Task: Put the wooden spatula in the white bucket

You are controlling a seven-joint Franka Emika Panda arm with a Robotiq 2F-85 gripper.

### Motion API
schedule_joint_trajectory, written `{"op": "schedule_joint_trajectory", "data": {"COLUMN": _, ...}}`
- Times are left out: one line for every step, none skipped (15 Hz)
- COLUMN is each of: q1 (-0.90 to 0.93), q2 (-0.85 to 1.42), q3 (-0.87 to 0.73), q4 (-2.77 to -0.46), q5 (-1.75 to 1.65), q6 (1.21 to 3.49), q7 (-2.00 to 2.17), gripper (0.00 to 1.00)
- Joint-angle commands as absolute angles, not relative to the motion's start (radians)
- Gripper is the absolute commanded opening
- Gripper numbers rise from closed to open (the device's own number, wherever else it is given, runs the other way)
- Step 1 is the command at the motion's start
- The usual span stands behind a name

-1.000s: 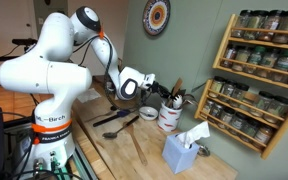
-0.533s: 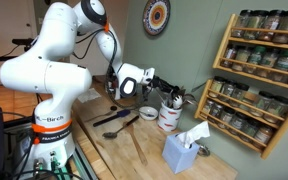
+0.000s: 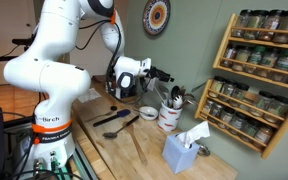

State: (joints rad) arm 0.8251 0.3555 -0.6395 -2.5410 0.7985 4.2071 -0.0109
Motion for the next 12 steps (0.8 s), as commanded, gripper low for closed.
{"op": "schedule_joint_trajectory", "data": {"q1": 0.634, "q2": 0.198, "q3": -0.416, "q4": -2.58, "q5": 0.825, "q6": 4.217, "q7": -0.166, "gripper": 0.99}}
{"op": "schedule_joint_trajectory", "data": {"q1": 0.578, "q2": 0.165, "q3": -0.355, "q4": -2.588, "q5": 0.829, "q6": 4.209, "q7": -0.196, "gripper": 1.0}}
{"op": "schedule_joint_trajectory", "data": {"q1": 0.53, "q2": 0.14, "q3": -0.302, "q4": -2.593, "q5": 0.838, "q6": 4.201, "q7": -0.226, "gripper": 1.0}}
{"op": "schedule_joint_trajectory", "data": {"q1": 0.483, "q2": 0.11, "q3": -0.252, "q4": -2.602, "q5": 0.849, "q6": 4.191, "q7": -0.257, "gripper": 1.0}}
{"op": "schedule_joint_trajectory", "data": {"q1": 0.438, "q2": 0.079, "q3": -0.204, "q4": -2.609, "q5": 0.872, "q6": 4.18, "q7": -0.292, "gripper": 1.0}}
{"op": "schedule_joint_trajectory", "data": {"q1": 0.396, "q2": 0.047, "q3": -0.162, "q4": -2.617, "q5": 0.897, "q6": 4.17, "q7": -0.328, "gripper": 1.0}}
{"op": "schedule_joint_trajectory", "data": {"q1": 0.363, "q2": 0.006, "q3": -0.127, "q4": -2.63, "q5": 0.927, "q6": 4.149, "q7": -0.365, "gripper": 1.0}}
{"op": "schedule_joint_trajectory", "data": {"q1": 0.333, "q2": -0.03, "q3": -0.094, "q4": -2.638, "q5": 0.963, "q6": 4.126, "q7": -0.402, "gripper": 1.0}}
{"op": "schedule_joint_trajectory", "data": {"q1": 0.308, "q2": -0.078, "q3": -0.063, "q4": -2.649, "q5": 1.004, "q6": 4.088, "q7": -0.451, "gripper": 1.0}}
{"op": "schedule_joint_trajectory", "data": {"q1": 0.284, "q2": -0.119, "q3": -0.035, "q4": -2.656, "q5": 1.046, "q6": 4.042, "q7": -0.503, "gripper": 1.0}}
{"op": "schedule_joint_trajectory", "data": {"q1": 0.263, "q2": -0.166, "q3": -0.009, "q4": -2.661, "q5": 1.098, "q6": 3.984, "q7": -0.565, "gripper": 1.0}}
{"op": "schedule_joint_trajectory", "data": {"q1": 0.319, "q2": -0.209, "q3": -0.059, "q4": -2.658, "q5": 1.167, "q6": 3.926, "q7": -0.643, "gripper": 1.0}}
